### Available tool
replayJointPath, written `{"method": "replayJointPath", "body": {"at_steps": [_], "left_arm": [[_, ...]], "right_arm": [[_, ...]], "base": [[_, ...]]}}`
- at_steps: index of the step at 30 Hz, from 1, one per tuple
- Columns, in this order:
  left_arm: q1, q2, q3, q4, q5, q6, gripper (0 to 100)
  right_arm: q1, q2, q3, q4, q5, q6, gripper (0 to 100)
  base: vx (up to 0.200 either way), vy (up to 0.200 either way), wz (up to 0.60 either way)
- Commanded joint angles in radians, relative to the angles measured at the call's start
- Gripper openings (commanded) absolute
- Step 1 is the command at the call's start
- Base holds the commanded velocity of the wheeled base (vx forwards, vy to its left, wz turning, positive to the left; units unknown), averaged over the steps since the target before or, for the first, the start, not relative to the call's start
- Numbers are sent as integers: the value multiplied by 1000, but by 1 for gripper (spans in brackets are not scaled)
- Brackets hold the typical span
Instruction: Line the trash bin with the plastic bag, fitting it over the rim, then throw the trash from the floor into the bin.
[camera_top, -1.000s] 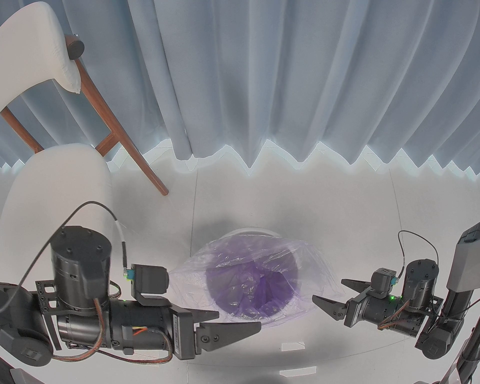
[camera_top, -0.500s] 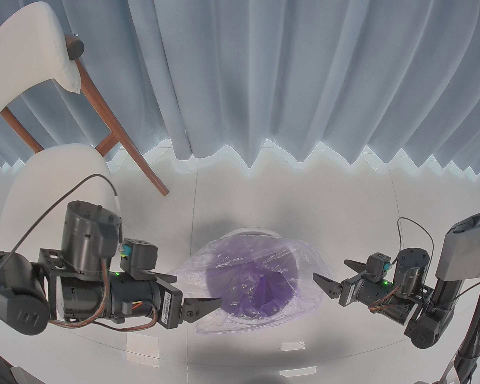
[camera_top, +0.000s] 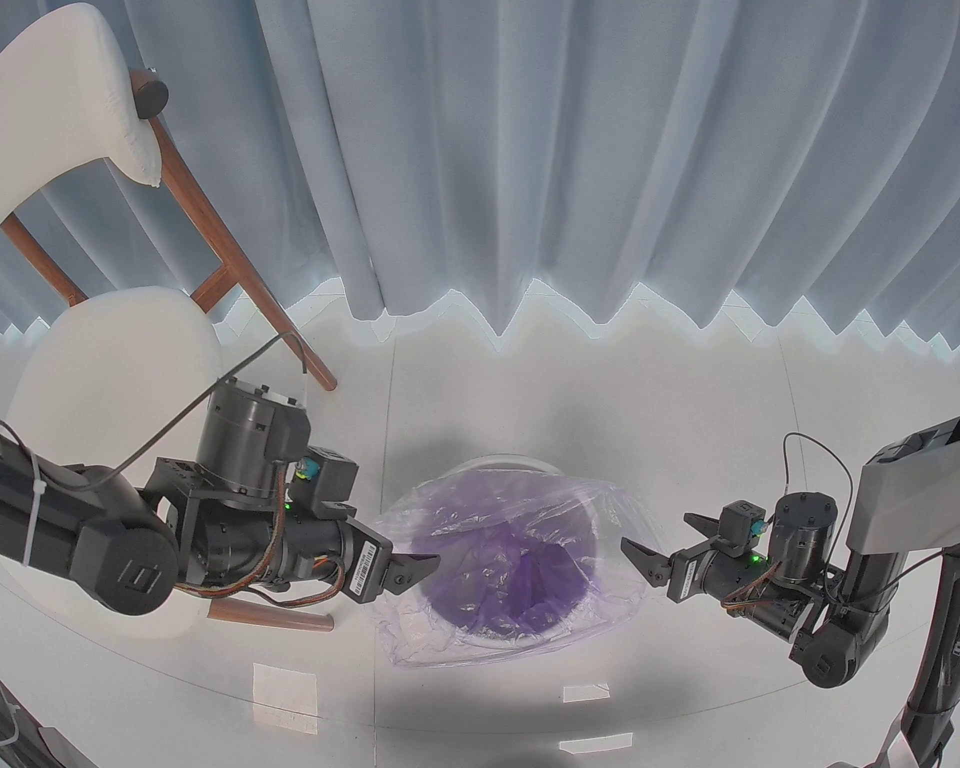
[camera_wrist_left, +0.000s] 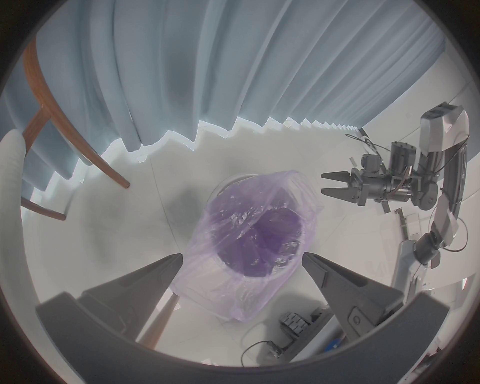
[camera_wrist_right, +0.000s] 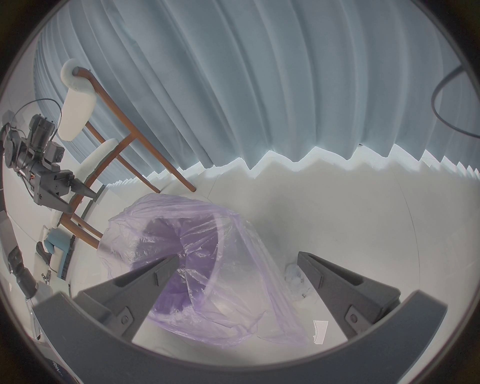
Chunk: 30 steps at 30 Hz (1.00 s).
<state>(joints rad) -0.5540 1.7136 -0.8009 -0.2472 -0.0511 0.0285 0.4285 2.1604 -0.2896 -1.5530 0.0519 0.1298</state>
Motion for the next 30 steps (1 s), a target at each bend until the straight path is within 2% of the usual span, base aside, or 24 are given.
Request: {"method": "replayJointPath", "body": {"at_steps": [1,5,9,14,21,30], "left_arm": [[5,61,-12,-4,59,64,100],[16,77,-9,-26,77,116,100],[25,129,-17,-52,77,217,100],[25,198,-23,-118,77,301,100],[28,279,-92,-130,80,301,100],[77,337,-189,-135,99,301,100]], "right_arm": [[-2,32,-19,-16,-3,-2,100],[-5,44,-60,-15,-10,-4,100],[-2,52,-77,-15,-21,-4,100],[-2,52,-83,-15,-29,-4,100],[1,59,-82,-15,-30,-4,100],[7,59,-82,-16,-34,-1,100]], "base": [[0,0,0],[0,0,0],[0,0,0],[0,0,0],[0,0,0],[0,0,0]]}}
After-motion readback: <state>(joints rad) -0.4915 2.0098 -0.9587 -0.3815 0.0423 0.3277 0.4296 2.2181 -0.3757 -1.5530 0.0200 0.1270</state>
